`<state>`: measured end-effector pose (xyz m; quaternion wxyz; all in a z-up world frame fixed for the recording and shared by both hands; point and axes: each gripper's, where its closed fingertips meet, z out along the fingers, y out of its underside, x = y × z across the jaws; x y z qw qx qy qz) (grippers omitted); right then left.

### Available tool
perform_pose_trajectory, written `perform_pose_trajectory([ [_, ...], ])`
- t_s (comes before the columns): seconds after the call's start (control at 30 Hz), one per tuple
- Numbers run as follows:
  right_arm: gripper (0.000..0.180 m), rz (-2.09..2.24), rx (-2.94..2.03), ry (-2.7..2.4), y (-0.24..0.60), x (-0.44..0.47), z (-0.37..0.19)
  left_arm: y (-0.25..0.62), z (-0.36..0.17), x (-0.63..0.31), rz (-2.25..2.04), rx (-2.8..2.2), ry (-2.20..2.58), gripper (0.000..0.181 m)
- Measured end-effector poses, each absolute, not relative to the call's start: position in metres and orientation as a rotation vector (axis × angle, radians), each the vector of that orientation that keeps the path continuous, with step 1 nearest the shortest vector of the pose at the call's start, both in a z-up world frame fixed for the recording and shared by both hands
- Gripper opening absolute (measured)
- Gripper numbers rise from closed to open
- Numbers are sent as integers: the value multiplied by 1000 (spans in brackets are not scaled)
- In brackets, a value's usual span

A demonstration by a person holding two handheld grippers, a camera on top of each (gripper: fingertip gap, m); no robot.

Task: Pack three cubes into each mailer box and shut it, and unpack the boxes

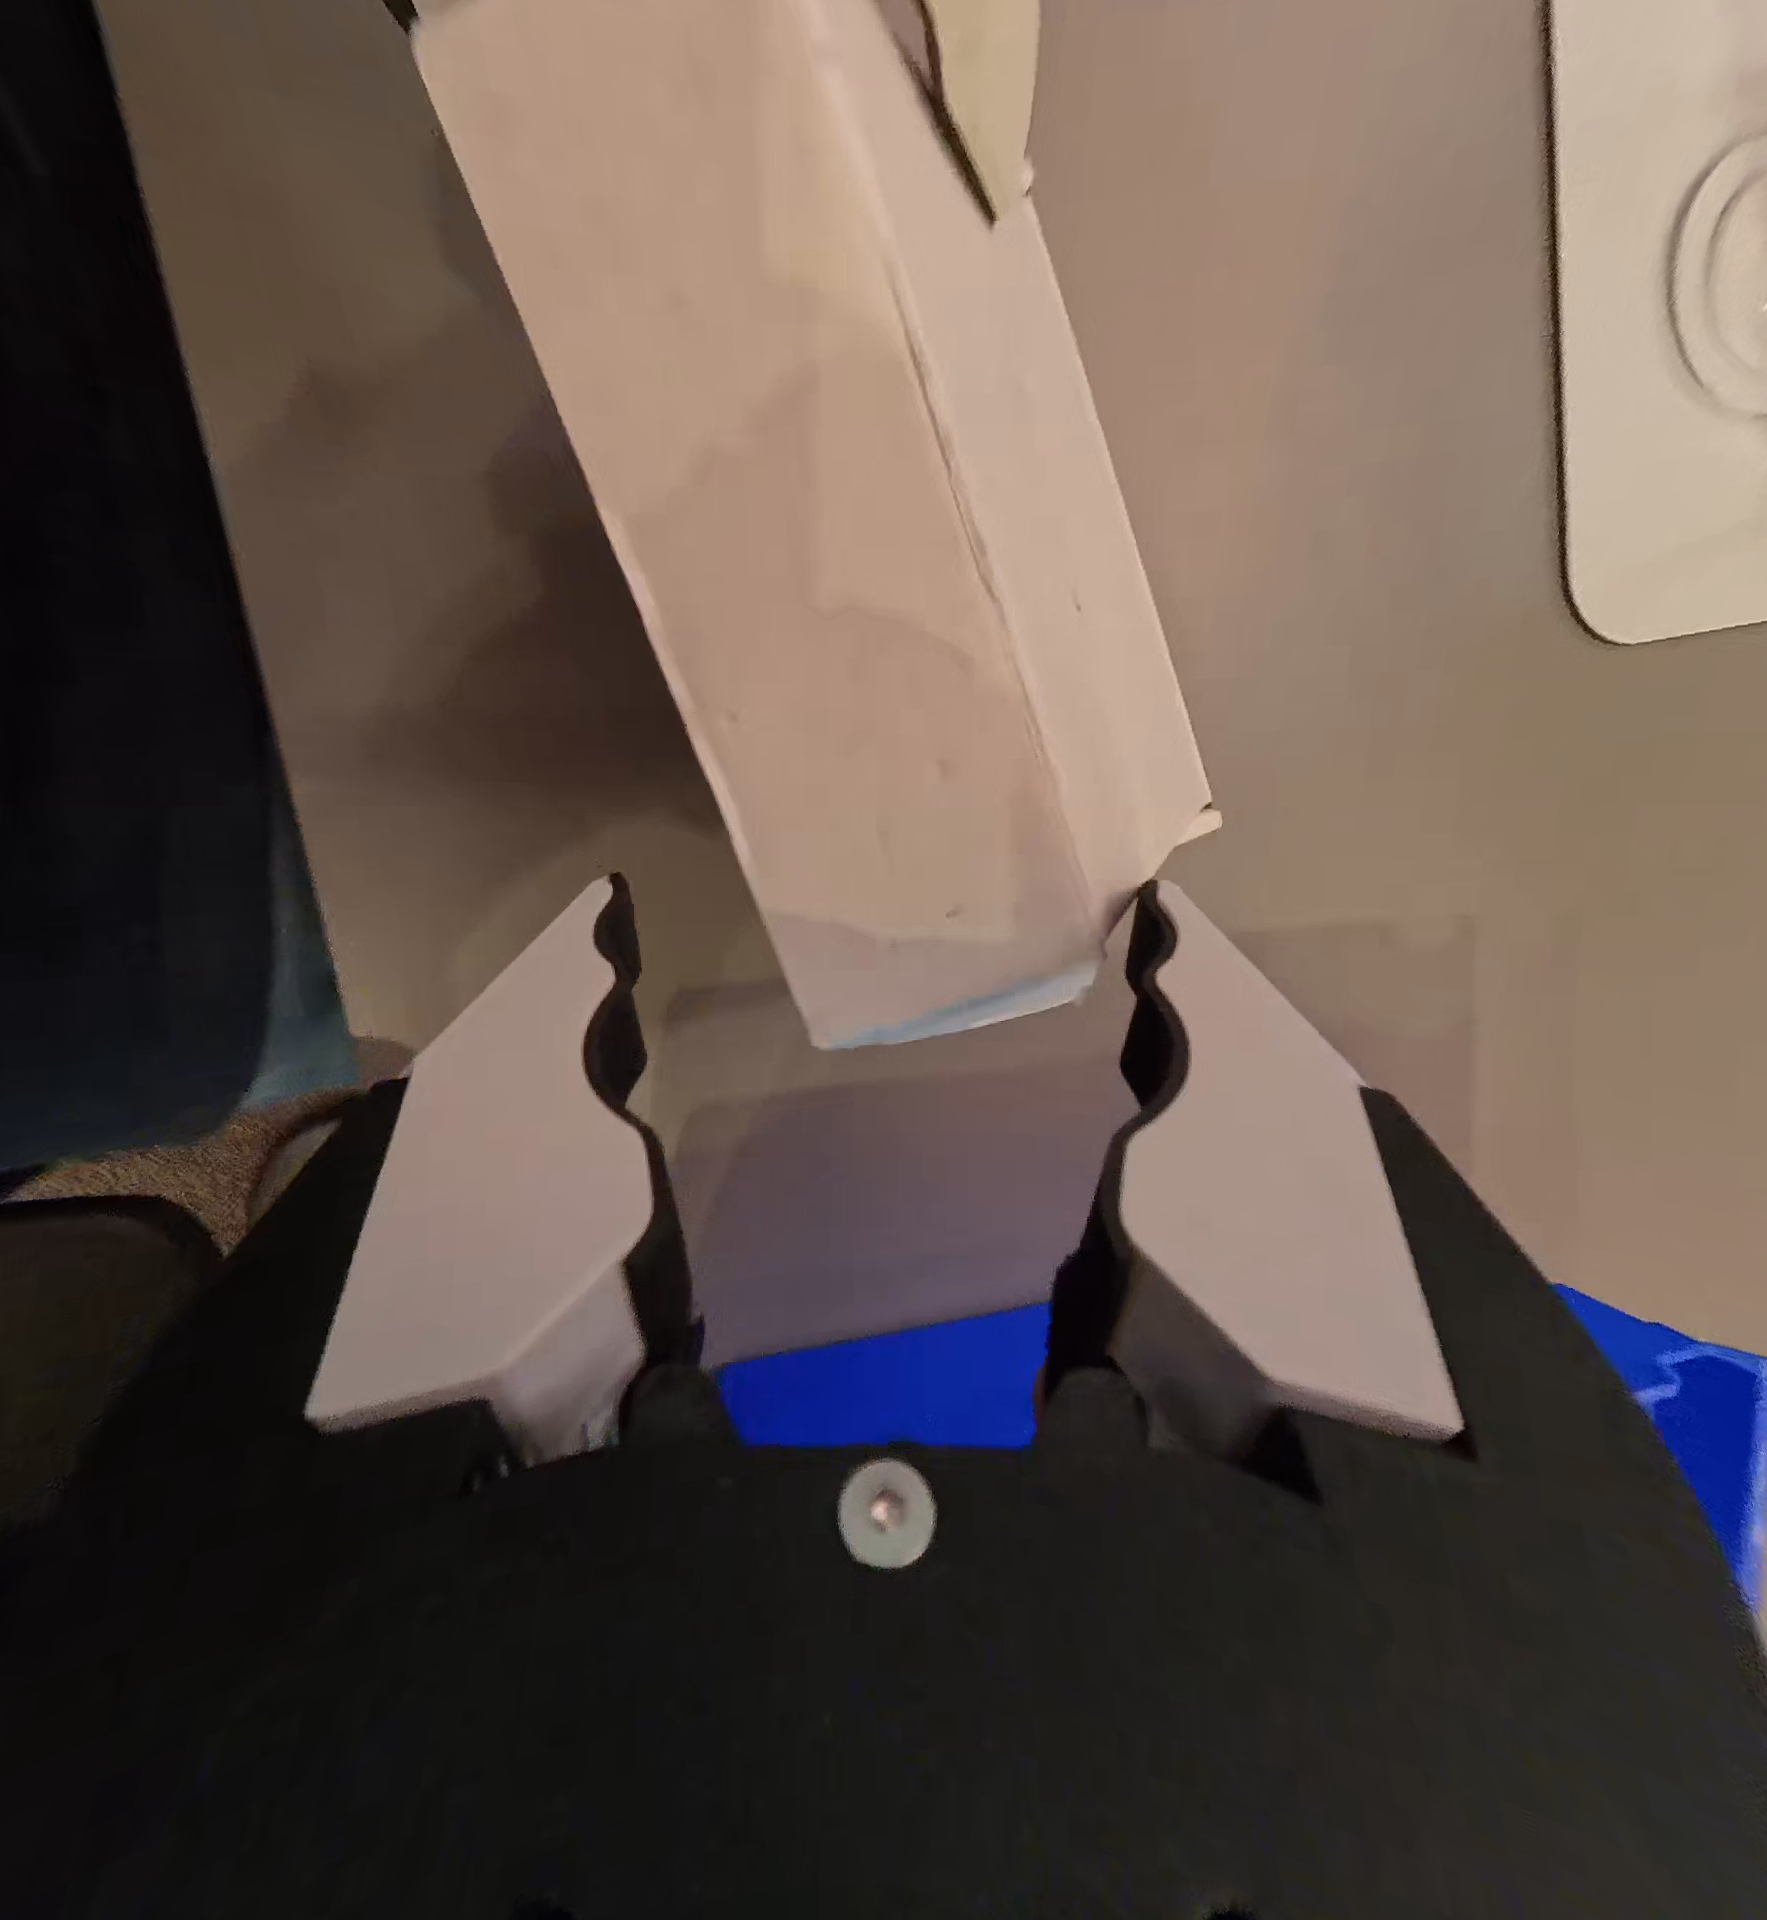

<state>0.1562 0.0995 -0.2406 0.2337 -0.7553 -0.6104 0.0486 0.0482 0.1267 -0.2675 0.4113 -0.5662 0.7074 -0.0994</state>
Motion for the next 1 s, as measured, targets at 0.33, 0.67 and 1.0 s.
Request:
perform_pose_trajectory([
  [0.33, 80, -8, -2086, -1744, 102, 162, -256, 121, -269, 50, -214, -1413, 1837, 64],
  [0.67, 80, 7, -2065, -1749, 100, 159, -257, 103, -264, 38, -546, -1518, 1796, 81],
  [1.0, 83, 94, -2062, -1775, 95, 152, -257, 100, -266, 11, -589, -1591, 1801, 67],
])
